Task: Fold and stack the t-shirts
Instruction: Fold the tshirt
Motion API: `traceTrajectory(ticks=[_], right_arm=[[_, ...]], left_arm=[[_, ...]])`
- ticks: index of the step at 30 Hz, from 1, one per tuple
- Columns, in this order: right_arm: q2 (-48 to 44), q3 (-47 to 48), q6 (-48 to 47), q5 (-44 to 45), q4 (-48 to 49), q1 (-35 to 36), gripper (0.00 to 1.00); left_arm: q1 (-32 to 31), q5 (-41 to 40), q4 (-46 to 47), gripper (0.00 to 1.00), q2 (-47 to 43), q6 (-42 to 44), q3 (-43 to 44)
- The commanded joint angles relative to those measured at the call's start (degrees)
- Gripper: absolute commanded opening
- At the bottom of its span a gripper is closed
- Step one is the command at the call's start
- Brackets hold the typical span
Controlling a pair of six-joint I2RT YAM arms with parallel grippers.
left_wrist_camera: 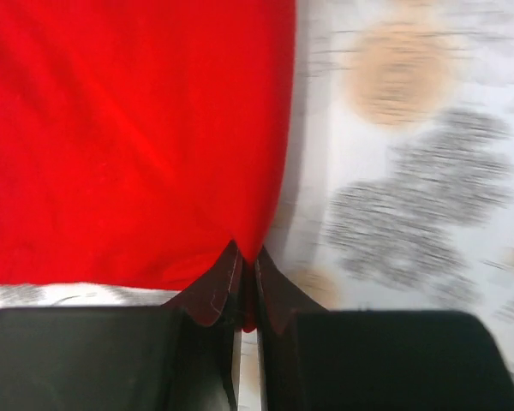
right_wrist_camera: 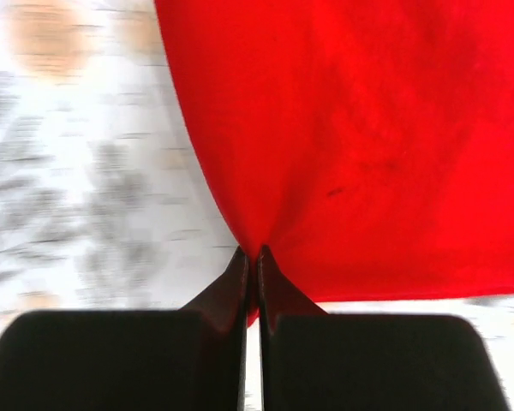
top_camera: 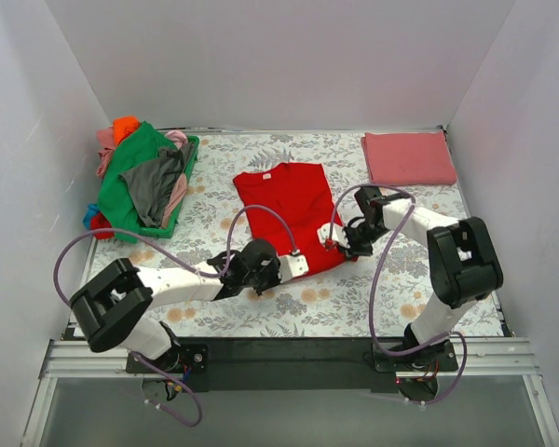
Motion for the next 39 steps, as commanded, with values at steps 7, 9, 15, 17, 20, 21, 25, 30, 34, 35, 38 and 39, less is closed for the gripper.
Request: traceTrajectory(ticks=[7,9,15,17,20,21,25,30,34,35,38,39], right_arm=[[-19.9,-15.6,-5.1,-3.2,-21.8,0.4,0.01],[-23.2,-16.3,-4.8,-3.8,-23.1,0.4,0.01],[-24.9,-11.0,0.1,-4.8,-23.7,0.4,0.01],[-23.2,-5.7,2.3,-4.8,-23.6,0.3,0.01],[-17.3,3.5,4.8,-6.2,-23.5,0.4,0.01],[-15.7,6.0,5.5,-6.7,-23.6,0.4,0.01],[-6.1,19.9,8.9,-9.0,-23.6,0.5,0.01],[7.5,38.4,14.4,-8.8,-23.3,0.5,0.01],[15.2,50.2,18.4,-9.6,-23.1,0.4,0.01],[16.6,52.3,19.1,-9.7,-22.9,0.4,0.01],[21.1,59.6,22.2,-10.8,-21.6,0.5,0.01],[22.5,60.6,23.0,-11.1,-21.1,0.4,0.01]], left_arm=[[-11.5,23.3,-11.8,0.0,-14.5,-14.0,-2.8],[-12.5,25.6,-12.8,0.0,-15.5,-16.6,-2.3],[-12.9,24.9,-15.5,0.0,-17.5,-16.5,-1.4],[-12.9,20.4,-15.9,0.0,-18.7,-14.8,-1.3],[-12.4,14.3,-15.7,0.0,-20.4,-12.1,-0.8],[-11.3,13.1,-15.4,0.0,-21.0,-11.7,-0.6],[-5.1,11.1,-12.5,0.0,-23.0,-10.8,-0.3],[7.8,11.5,-4.9,0.0,-19.8,-8.7,0.4],[13.8,10.1,-0.2,0.0,-15.5,-9.7,3.0],[14.6,9.3,1.4,0.0,-15.0,-10.2,3.3],[16.9,7.0,4.9,0.0,-15.2,-11.6,3.5],[17.6,6.5,6.3,0.0,-15.4,-11.8,3.4]])
